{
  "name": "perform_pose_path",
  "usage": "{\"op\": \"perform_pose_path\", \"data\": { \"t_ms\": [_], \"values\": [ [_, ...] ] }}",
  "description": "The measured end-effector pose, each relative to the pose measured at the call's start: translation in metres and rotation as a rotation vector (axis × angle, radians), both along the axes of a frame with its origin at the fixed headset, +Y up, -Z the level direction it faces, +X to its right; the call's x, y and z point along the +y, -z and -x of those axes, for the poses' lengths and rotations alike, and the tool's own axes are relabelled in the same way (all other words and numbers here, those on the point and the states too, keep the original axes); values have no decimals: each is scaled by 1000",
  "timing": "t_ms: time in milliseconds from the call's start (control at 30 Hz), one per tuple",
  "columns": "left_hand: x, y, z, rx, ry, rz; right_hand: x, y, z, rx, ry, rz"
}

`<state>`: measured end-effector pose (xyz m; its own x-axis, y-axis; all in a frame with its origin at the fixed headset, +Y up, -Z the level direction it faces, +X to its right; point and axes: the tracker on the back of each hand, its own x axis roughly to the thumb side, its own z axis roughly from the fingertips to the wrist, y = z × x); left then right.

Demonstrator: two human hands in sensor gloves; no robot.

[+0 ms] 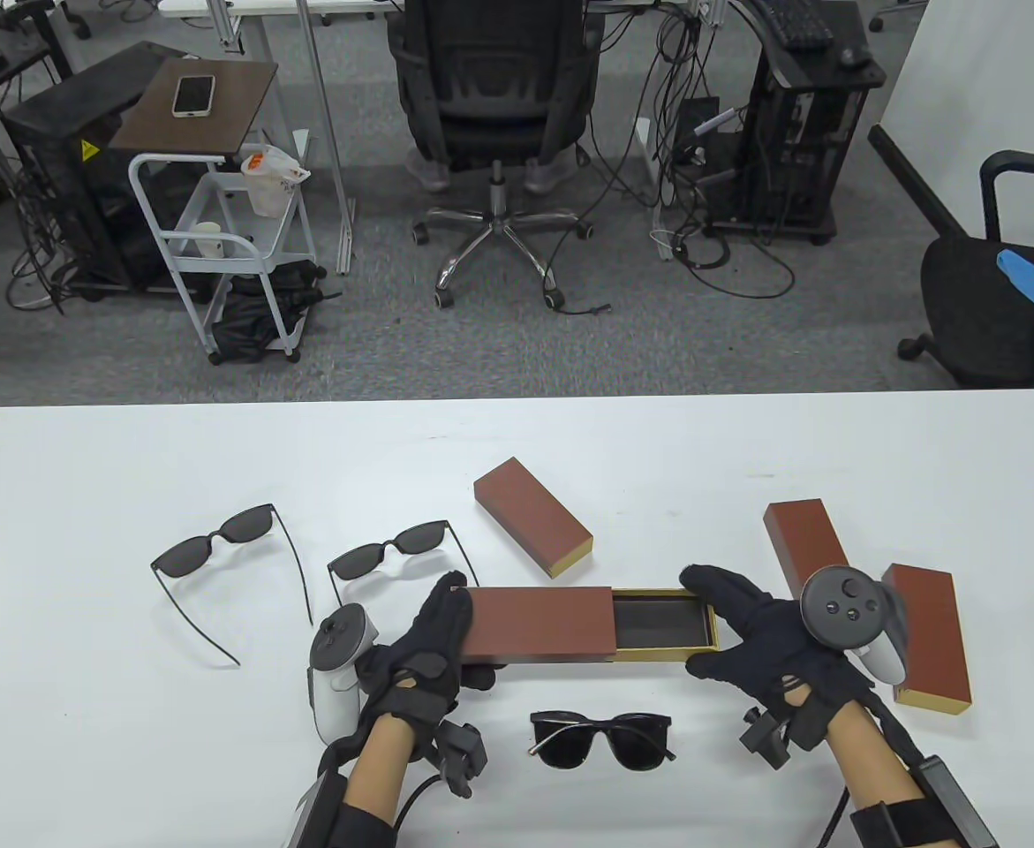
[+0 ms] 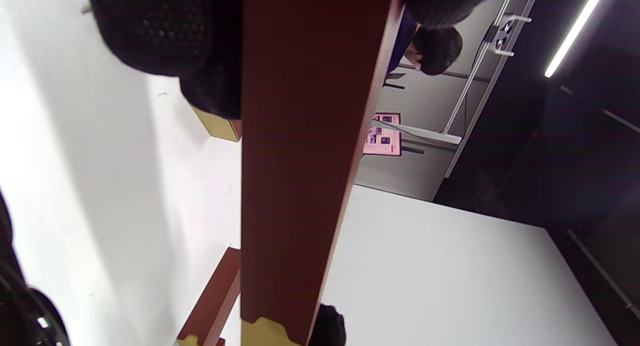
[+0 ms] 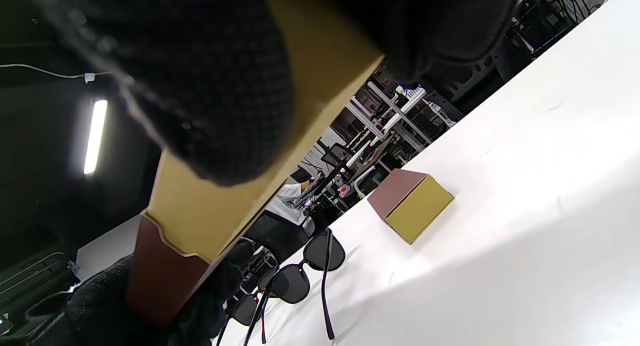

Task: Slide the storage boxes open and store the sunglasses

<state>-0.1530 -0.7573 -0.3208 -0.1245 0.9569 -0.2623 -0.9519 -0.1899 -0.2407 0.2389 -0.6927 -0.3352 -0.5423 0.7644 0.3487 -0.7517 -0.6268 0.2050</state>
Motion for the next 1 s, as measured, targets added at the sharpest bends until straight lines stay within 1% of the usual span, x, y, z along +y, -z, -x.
{"op": "perform_pose_path", "data": {
  "t_ms": [100,167,267,333,400,467,533,633,700,800,867,933,1000],
  "values": [
    [0,0,3,40,-5,-15,-2,0,3,13,30,13],
    [1,-1,7,80,-3,-21,-2,-1,4,-1,47,15],
    [4,-3,15,174,2,-46,-8,-2,7,-71,-74,24],
    [7,-3,20,233,15,-60,-16,-2,13,-38,-113,77],
    [8,-4,26,269,11,-68,-26,-5,25,-22,-232,120],
    [8,-4,30,295,-3,-69,-34,-9,41,15,-338,117],
    [8,-5,33,313,3,-66,-40,-14,55,39,-404,108],
    [7,-5,38,350,27,-83,-46,-25,83,86,-492,-8],
    [5,-5,40,384,53,-85,-46,-34,101,126,-598,-115],
    [0,-5,42,399,35,-64,-45,-45,119,148,-688,-234],
    [-2,-5,43,398,8,-50,-47,-51,127,138,-739,-287],
    [-3,-5,45,406,15,-50,-49,-56,132,144,-796,-321],
    [-2,-5,46,415,38,-58,-51,-59,136,137,-842,-380]
  ]
}}
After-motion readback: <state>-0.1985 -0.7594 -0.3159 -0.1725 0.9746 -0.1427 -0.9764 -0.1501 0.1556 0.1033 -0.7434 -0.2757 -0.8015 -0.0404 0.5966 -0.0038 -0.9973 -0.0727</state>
